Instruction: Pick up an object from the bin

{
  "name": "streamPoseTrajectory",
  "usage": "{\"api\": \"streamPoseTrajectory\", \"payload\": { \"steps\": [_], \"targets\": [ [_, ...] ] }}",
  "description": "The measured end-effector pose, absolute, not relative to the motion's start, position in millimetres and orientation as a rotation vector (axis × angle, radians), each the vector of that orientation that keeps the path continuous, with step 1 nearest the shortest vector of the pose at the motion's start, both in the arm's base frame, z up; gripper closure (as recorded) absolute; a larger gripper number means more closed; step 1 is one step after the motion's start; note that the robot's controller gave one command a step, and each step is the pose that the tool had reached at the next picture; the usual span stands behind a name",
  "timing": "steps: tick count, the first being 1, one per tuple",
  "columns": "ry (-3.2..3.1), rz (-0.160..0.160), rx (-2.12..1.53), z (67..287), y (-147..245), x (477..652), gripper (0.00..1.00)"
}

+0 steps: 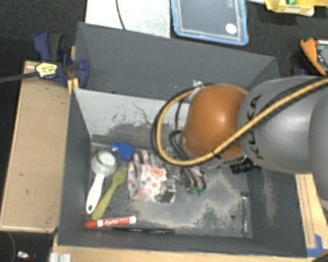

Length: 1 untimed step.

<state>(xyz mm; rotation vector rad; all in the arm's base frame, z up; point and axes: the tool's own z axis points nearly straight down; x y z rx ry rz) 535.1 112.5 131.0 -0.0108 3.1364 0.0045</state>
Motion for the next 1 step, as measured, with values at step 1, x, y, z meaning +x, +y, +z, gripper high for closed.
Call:
{"api": "streamPoseTrajectory", "payload": {
  "steps": [1],
  "targets": [
    [3.123,0.003,-0.294,102.1,118.8,531.1,0.00]
  ]
}}
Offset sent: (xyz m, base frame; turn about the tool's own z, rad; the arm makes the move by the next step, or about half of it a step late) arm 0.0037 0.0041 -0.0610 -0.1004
